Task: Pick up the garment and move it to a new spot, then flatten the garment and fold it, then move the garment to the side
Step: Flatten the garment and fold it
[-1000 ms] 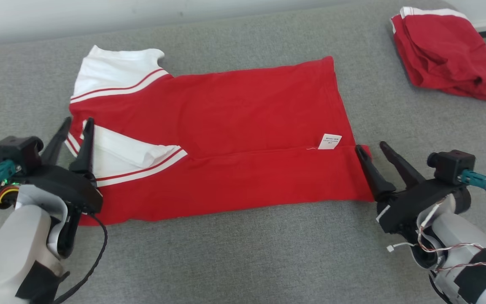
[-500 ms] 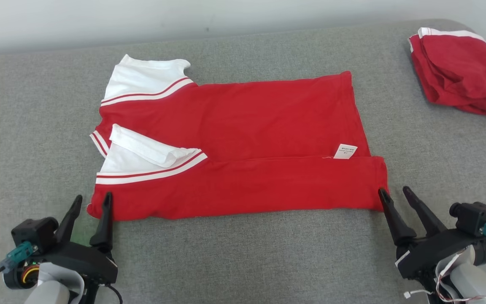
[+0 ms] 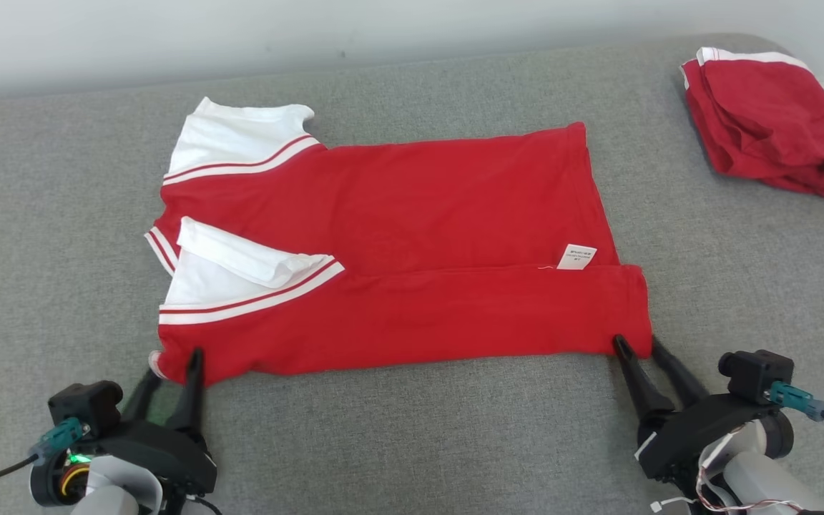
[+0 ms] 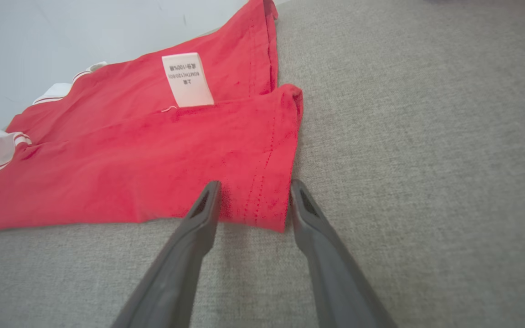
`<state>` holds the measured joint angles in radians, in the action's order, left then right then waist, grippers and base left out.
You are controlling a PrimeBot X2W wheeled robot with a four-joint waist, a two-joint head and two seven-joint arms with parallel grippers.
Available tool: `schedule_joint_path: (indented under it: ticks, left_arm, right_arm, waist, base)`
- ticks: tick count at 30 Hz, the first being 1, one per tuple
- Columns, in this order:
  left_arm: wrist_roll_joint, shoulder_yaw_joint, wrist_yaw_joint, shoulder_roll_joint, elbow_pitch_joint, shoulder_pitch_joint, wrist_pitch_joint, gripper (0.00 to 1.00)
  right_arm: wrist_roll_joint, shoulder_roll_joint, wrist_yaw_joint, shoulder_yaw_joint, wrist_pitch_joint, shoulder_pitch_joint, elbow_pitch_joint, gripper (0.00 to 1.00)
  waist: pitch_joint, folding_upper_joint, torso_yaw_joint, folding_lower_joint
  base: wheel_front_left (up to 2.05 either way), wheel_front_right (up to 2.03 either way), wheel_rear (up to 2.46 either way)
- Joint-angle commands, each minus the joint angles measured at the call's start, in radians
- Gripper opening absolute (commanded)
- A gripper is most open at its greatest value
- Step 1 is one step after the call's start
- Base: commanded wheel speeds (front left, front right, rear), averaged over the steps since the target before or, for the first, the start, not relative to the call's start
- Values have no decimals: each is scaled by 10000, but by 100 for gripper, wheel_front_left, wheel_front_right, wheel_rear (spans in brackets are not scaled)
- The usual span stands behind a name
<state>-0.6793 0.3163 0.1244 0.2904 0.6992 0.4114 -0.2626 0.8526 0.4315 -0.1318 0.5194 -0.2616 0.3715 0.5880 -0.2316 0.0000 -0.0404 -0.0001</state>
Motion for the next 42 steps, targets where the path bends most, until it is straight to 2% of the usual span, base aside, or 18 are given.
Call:
schedule_joint_path:
  ticks: [1,7,15,22,27,28,29,30,36,42]
  left_arm:
    - [-67,32,44,-40,87,10,-28,0]
    - [-167,16,45,-154,89,-244,-30,0]
    - [-184,-764,47,-393,-1398,-2070,-29,0]
    - [-9,-1226,-260,-698,-2598,-3730,-31,0]
    - [207,-1303,-376,-632,-2803,-4094,-31,0]
    - [320,-1279,-364,-650,-2858,-4058,-31,16]
    - [538,-1168,-330,-590,-2843,-4061,-31,55]
    - [726,-1126,-362,-551,-2868,-4071,-31,100]
    - [1384,-2095,-432,-919,-3860,-4388,-31,100]
    - [3400,-3450,-627,-1516,-5449,-4659,-30,100]
  right_arm:
    - [49,-97,27,43,-35,97,81,0]
    - [191,-140,27,-67,-39,38,237,0]
    - [109,319,27,-958,-40,-1262,-713,0]
    - [72,308,27,-1475,-40,-2683,-1516,0]
    - [-21,137,27,-1657,112,-3203,-1682,0]
    - [-106,100,27,-1707,90,-3238,-1673,42]
    - [-94,-6,27,-1788,81,-3249,-1697,95]
    - [-174,-63,27,-1915,65,-3251,-1712,100]
    - [-1048,-435,27,-2876,-23,-3284,-2314,100]
    - [-2634,-1341,27,-4146,-35,-3482,-3709,100]
  waist:
    - [43,0,26,1]
    - [445,0,228,1]
    - [1035,0,331,1]
    - [1216,0,464,1]
    - [1224,0,618,1]
    - [1247,0,656,1]
    - [1273,0,670,1]
    - [1306,0,679,1]
    - [1482,0,718,1]
    - [1615,0,789,1]
  base:
    - [0,0,0]
    - [0,0,0]
    - [0,0,0]
    - [0,0,0]
    - [0,0,0]
    - [0,0,0]
    - [0,0,0]
    - [0,0,0]
    - [0,0,0]
    - [0,0,0]
